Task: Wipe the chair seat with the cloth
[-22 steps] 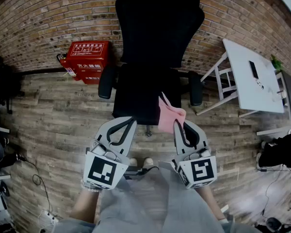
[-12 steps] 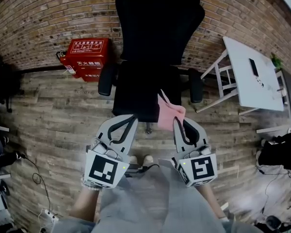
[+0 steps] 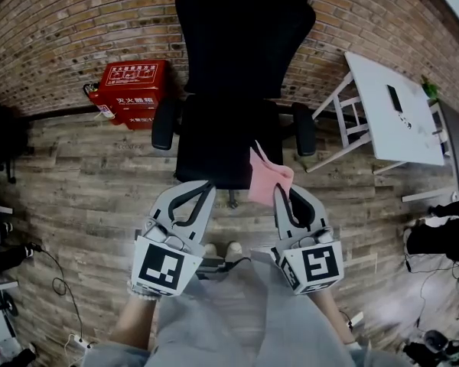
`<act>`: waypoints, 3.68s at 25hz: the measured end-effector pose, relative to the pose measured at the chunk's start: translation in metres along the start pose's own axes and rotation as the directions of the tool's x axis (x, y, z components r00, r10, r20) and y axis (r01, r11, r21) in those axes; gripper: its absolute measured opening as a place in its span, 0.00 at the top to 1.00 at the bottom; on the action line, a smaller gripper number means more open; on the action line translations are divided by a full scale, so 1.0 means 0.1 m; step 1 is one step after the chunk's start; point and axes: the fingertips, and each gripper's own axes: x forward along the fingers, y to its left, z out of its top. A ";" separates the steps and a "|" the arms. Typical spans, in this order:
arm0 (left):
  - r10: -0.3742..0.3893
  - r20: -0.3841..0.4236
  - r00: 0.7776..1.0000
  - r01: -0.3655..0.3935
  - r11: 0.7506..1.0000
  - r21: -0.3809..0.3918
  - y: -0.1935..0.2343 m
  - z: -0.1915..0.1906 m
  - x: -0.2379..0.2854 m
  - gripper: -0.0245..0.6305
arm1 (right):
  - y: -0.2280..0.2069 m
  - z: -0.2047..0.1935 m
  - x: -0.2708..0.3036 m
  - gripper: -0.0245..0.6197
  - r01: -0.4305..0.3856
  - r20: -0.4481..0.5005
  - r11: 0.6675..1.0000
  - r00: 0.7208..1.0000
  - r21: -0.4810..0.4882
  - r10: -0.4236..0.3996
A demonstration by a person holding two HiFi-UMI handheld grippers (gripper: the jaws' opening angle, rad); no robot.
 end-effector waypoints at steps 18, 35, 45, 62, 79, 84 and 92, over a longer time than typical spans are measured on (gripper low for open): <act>-0.060 0.016 0.998 0.060 0.998 0.017 -0.04 -0.09 -0.26 0.93 | 0.24 -0.10 -0.19 0.88 0.089 0.009 0.996 0.996 0.027 -0.089; 0.030 0.020 0.999 -0.030 1.000 -0.003 0.27 0.02 0.36 0.93 | -0.33 0.01 0.38 0.88 0.010 0.028 1.000 1.000 0.012 -0.010; 0.082 0.003 0.997 -0.082 0.997 -0.009 0.49 0.18 1.06 0.93 | -0.95 0.09 0.88 0.88 -0.052 0.018 0.999 0.998 0.010 0.052; 0.207 -0.038 0.978 -0.209 0.977 -0.042 0.56 0.40 2.07 0.93 | -1.97 0.10 1.41 0.88 -0.175 0.006 0.985 0.985 0.007 0.175; 0.214 -0.083 0.973 -0.218 0.975 -0.049 0.65 0.22 2.48 0.93 | -2.27 -0.14 1.70 0.88 -0.204 -0.013 0.978 0.979 0.029 0.205; 0.195 -0.090 0.977 -0.202 0.977 -0.074 0.79 0.11 2.56 0.93 | -2.25 -0.19 1.85 0.88 -0.186 -0.026 0.982 0.982 0.038 0.187; 0.146 -0.101 0.984 -0.151 0.987 -0.048 1.13 -0.11 2.75 0.93 | -2.20 -0.34 2.25 0.88 -0.152 -0.068 0.987 0.985 0.054 0.156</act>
